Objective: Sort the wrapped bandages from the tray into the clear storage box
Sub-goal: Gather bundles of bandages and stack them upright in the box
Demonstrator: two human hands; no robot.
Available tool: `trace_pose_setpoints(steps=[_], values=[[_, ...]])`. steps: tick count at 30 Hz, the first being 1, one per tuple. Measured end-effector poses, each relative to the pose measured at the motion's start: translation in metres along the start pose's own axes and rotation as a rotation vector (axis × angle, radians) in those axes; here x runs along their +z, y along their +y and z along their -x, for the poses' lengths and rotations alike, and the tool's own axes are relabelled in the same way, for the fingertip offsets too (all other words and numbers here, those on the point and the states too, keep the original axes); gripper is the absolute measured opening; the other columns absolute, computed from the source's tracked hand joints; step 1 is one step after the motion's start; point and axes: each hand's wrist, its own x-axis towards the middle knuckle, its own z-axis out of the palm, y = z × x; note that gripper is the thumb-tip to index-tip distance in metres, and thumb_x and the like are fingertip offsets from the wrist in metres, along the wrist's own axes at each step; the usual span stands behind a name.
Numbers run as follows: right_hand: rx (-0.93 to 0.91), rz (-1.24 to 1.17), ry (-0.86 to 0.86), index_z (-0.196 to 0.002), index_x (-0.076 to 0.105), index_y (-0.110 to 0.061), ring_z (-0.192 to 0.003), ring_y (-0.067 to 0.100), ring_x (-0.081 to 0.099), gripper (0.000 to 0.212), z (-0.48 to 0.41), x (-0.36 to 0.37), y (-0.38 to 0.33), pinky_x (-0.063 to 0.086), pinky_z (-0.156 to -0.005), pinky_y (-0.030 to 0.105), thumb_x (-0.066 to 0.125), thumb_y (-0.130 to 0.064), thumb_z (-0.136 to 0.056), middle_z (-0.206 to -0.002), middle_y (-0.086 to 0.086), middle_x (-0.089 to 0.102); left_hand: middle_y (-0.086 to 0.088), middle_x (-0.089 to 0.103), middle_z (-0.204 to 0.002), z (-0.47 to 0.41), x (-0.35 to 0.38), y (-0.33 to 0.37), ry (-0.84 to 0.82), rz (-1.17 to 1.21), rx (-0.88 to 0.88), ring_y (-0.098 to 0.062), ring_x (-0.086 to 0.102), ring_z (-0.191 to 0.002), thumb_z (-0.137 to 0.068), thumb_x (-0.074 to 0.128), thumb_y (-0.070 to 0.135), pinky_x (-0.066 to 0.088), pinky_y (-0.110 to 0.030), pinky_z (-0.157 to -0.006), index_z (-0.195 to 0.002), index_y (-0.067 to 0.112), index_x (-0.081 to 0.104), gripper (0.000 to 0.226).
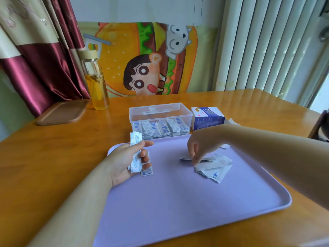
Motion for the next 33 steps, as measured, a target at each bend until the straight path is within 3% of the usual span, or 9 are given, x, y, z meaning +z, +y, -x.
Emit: trace_pose_setpoints(steps=[4,7,10,16,18,22,27,30,33], values=[[-0.008,-0.125,0.284,-0.086,0.068,-0.019,-0.077,0.013,0.058,0.016,-0.006,0.002,-0.009,0.043,-0.065,0.021,0.065,-0.034,-0.084,-0.079,-0.009,0.064,0.000,0.043,-0.057,0.001,0.002,0.001,-0.027,0.023,-0.016,-0.008,0.038,-0.044,-0.098,0.047,0.017,0.039,-0.018,-0.042,-0.106,0.003,0.062,0.022],[-0.005,-0.508,0.425,-0.081,0.069,-0.009,-0.068,0.015,0.051,0.022,-0.012,-0.002,-0.025,0.040,-0.064,0.027,0.068,-0.031,-0.083,-0.074,0.003,0.062,0.000,0.046,-0.068,0.003,0.003,0.001,-0.016,-0.015,-0.002,-0.005,0.032,-0.043,-0.097,0.050,0.017,0.032,-0.015,-0.039,-0.105,0.006,0.063,0.019],[-0.069,-1.142,0.377,-0.064,0.058,-0.011,-0.066,0.017,0.045,0.024,-0.024,0.005,-0.044,0.039,-0.066,0.029,0.070,-0.021,-0.083,-0.062,0.003,0.052,-0.001,0.057,-0.080,0.002,0.005,0.000,0.019,-0.072,0.034,-0.006,0.029,-0.047,-0.091,0.059,0.017,0.032,-0.015,-0.041,-0.106,0.012,0.064,0.016],[-0.216,-1.675,0.297,-0.061,0.046,-0.018,-0.063,0.015,0.050,0.031,-0.049,0.023,-0.069,0.043,-0.059,0.021,0.068,-0.014,-0.083,-0.066,0.005,0.053,0.005,0.048,-0.063,-0.006,-0.003,-0.002,0.120,-0.169,0.162,-0.007,0.030,-0.050,-0.084,0.069,0.015,0.030,-0.016,-0.041,-0.102,0.011,0.066,0.019],[-0.273,-1.731,0.234,-0.066,0.051,-0.017,-0.063,0.014,0.049,0.024,-0.048,0.023,-0.069,0.043,-0.063,0.021,0.068,-0.020,-0.081,-0.066,0.003,0.055,0.000,0.047,-0.070,-0.007,-0.005,0.000,0.138,-0.208,0.178,-0.008,0.031,-0.052,-0.084,0.069,0.014,0.030,-0.015,-0.042,-0.096,0.013,0.066,0.012],[-0.235,-1.738,0.194,-0.081,0.055,-0.018,-0.050,0.006,0.033,0.010,-0.049,0.029,-0.058,0.032,-0.047,0.013,0.062,-0.021,-0.087,-0.062,-0.009,0.056,-0.006,0.054,-0.085,-0.007,-0.011,0.005,0.120,-0.199,0.163,-0.006,0.029,-0.051,-0.086,0.064,0.011,0.025,-0.013,-0.041,-0.096,0.014,0.065,0.011],[-0.167,-1.702,0.512,-0.064,0.049,-0.016,-0.043,0.009,0.033,0.027,-0.046,0.030,-0.045,0.028,-0.043,0.016,0.066,-0.009,-0.084,-0.053,-0.002,0.043,-0.003,0.057,-0.081,0.000,-0.029,0.013,0.078,-0.552,0.071,-0.008,0.033,-0.051,-0.078,0.075,0.020,0.027,-0.018,-0.046,-0.106,0.015,0.065,0.030],[-0.196,-1.508,0.661,-0.063,0.055,-0.017,-0.053,0.009,0.052,0.026,-0.041,0.026,-0.043,0.043,-0.056,0.018,0.068,-0.003,-0.081,-0.059,-0.005,0.058,0.003,0.057,-0.079,0.000,-0.031,0.010,0.151,-0.812,0.064,-0.011,0.046,-0.059,-0.074,0.077,0.035,0.036,-0.023,-0.053,-0.108,0.023,0.058,0.041],[-0.216,-1.333,0.706,-0.066,0.064,-0.017,-0.074,0.007,0.062,0.027,-0.039,0.028,-0.046,0.049,-0.076,0.019,0.067,0.006,-0.079,-0.077,-0.010,0.065,0.003,0.046,-0.071,-0.001,-0.028,0.011,0.255,-0.773,0.135,-0.012,0.039,-0.055,-0.087,0.065,0.033,0.033,-0.023,-0.052,-0.101,0.019,0.058,0.021]])
